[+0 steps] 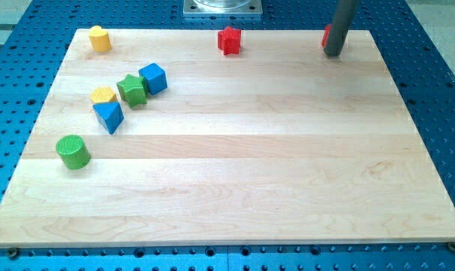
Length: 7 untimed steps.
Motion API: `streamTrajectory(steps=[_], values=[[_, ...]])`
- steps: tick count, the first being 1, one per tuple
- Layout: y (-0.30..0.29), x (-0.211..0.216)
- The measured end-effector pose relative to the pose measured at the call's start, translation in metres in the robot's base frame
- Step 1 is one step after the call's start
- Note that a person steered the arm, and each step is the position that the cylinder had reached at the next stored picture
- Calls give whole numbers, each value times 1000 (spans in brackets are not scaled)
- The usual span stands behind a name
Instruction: Push the green star bottom right to the green circle
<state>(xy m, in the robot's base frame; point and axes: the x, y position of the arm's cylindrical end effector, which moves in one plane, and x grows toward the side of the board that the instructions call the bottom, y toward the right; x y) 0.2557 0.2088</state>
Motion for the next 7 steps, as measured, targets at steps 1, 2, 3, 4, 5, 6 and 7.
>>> streamTrajectory(steps=[1, 2, 3, 4, 5, 6, 7], values=[[0, 0], [-3, 2], [-72, 40], [-88, 21], [-224, 21], [-313, 29], [-314, 88]])
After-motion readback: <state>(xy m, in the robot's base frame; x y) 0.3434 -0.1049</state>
